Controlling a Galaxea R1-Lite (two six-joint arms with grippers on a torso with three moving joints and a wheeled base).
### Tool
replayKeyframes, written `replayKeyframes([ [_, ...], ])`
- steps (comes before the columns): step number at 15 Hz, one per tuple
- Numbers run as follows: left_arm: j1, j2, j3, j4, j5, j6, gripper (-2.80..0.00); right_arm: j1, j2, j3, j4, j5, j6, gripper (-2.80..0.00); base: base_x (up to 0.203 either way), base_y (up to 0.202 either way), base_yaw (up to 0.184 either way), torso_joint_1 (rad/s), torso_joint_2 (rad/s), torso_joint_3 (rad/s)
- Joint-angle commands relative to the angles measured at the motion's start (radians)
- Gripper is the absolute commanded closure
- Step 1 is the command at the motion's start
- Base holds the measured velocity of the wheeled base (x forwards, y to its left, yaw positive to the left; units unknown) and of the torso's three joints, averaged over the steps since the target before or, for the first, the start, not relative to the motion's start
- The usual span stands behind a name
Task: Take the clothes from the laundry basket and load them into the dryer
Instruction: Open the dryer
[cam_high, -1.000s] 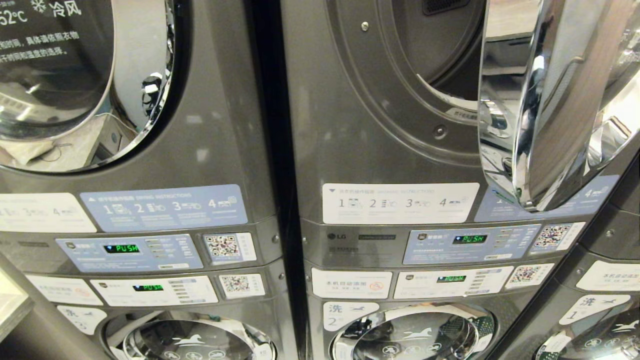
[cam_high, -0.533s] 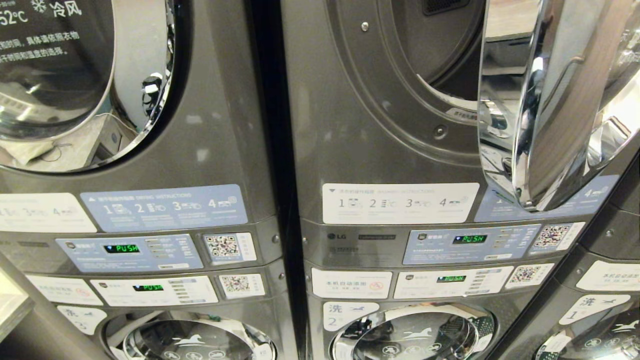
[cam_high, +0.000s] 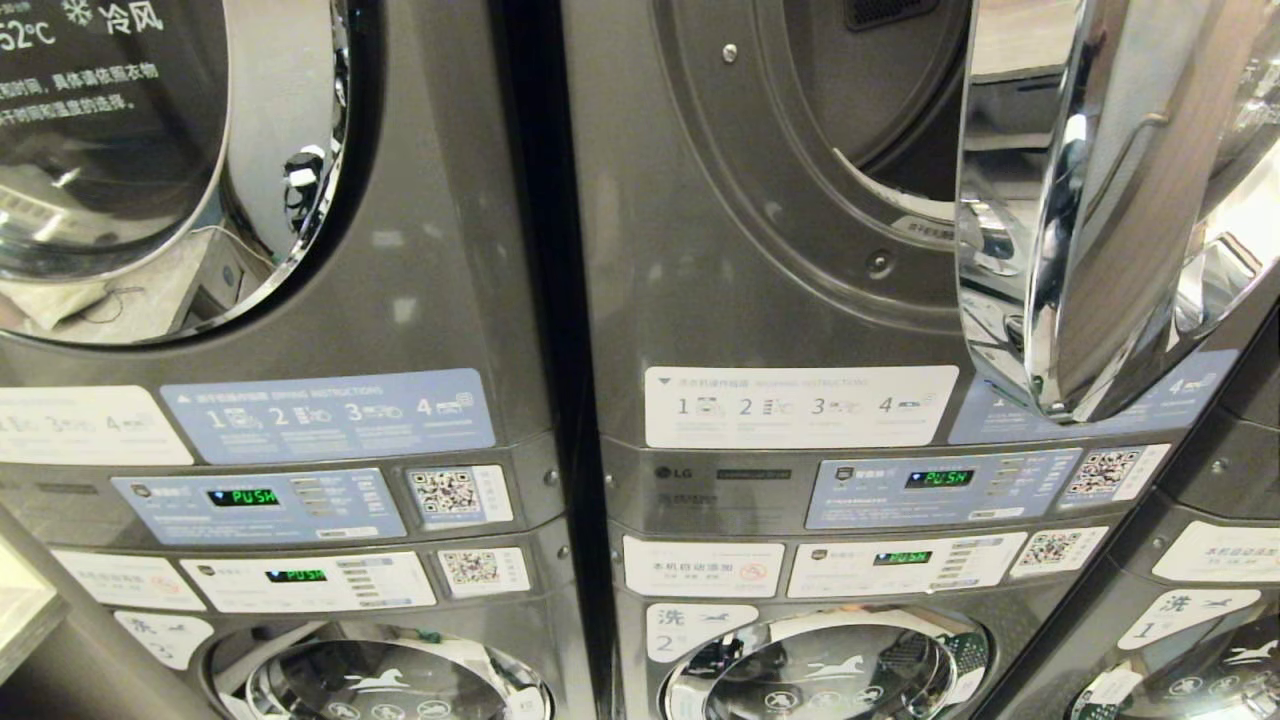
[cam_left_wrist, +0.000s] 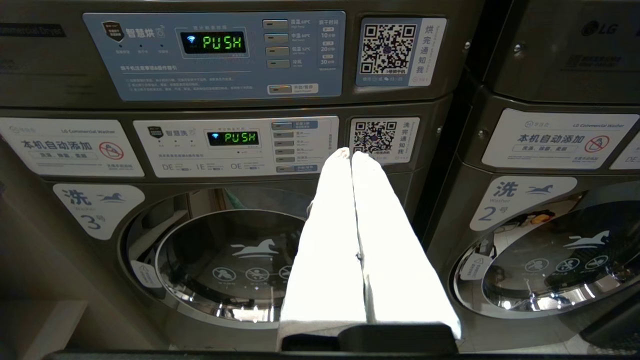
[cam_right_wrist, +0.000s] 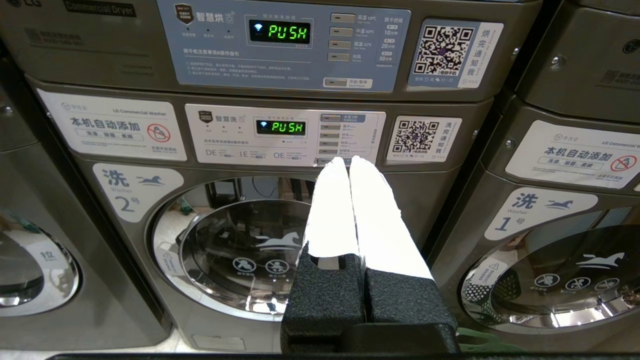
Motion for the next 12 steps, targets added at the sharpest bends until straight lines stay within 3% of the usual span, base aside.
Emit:
replayKeyframes([
  [1, 0.000, 0.000, 0.001, 0.000, 0.001, 0.000, 0.00, 0.000, 0.001, 0.000, 0.000, 0.001, -0.002, 0.00, 0.000, 0.000, 0.000, 0.000, 0.00, 0.000],
  [4, 0.000, 0.000, 0.002, -0.001, 0.000, 0.000, 0.00, 0.000, 0.001, 0.000, 0.000, 0.001, -0.002, 0.00, -0.001, -0.055, -0.006, 0.003, 0.00, 0.000],
  [12, 0.000, 0.000, 0.002, -0.002, 0.000, 0.000, 0.00, 0.000, 0.001, 0.000, 0.000, 0.000, 0.001, 0.00, 0.000, -0.190, 0.001, 0.001, 0.00, 0.004],
])
